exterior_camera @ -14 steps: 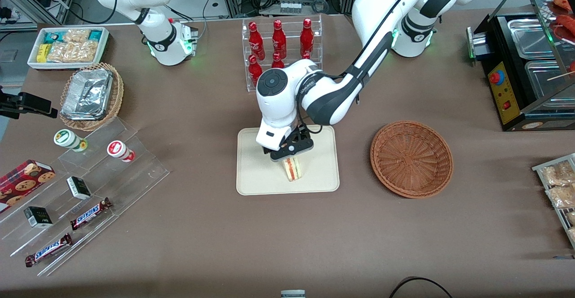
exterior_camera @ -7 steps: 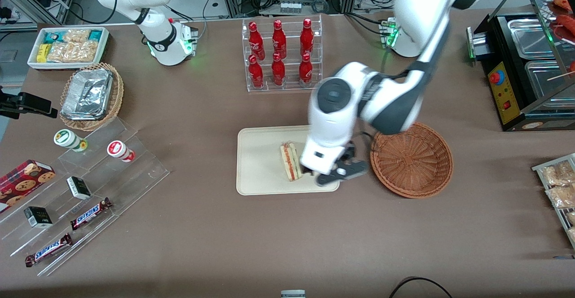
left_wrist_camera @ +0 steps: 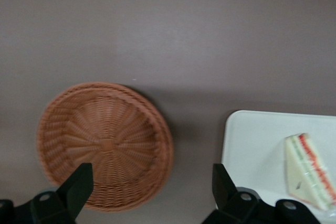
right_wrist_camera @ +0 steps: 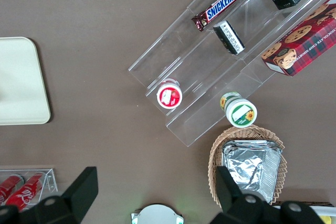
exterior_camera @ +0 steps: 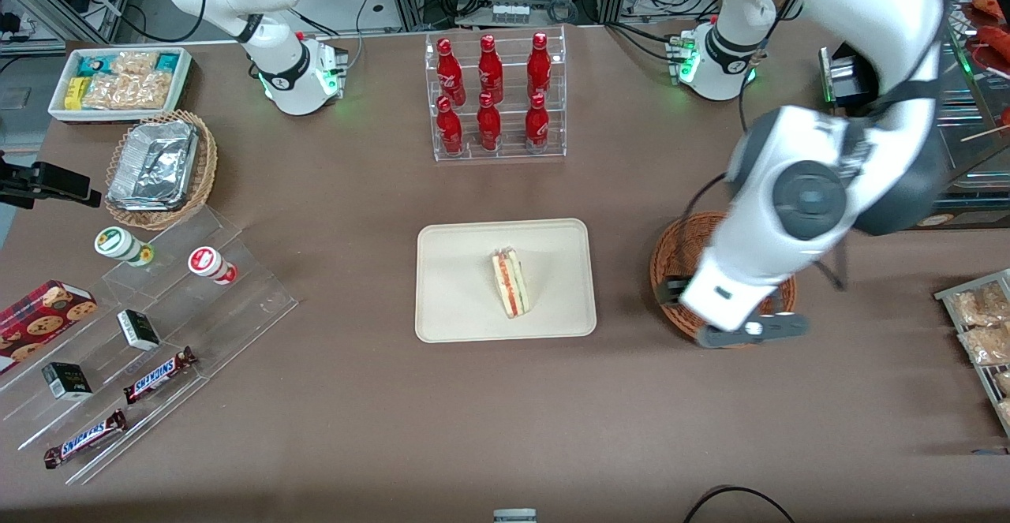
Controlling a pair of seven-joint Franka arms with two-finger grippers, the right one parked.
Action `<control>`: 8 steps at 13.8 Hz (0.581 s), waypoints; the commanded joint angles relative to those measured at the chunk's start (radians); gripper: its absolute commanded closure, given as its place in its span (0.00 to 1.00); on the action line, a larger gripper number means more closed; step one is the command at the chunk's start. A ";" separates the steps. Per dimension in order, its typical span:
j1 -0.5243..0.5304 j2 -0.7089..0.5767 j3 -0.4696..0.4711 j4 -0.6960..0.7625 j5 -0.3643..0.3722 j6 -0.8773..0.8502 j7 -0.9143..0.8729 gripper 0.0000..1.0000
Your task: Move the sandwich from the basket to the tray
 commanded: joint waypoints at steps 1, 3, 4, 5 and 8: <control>0.073 -0.096 -0.010 -0.070 -0.017 -0.065 0.167 0.00; 0.121 -0.174 -0.010 -0.146 -0.017 -0.064 0.263 0.00; 0.132 -0.210 -0.008 -0.185 -0.017 -0.064 0.292 0.00; 0.152 -0.252 -0.010 -0.225 -0.019 -0.065 0.315 0.00; 0.183 -0.366 -0.001 -0.337 -0.037 -0.065 0.403 0.00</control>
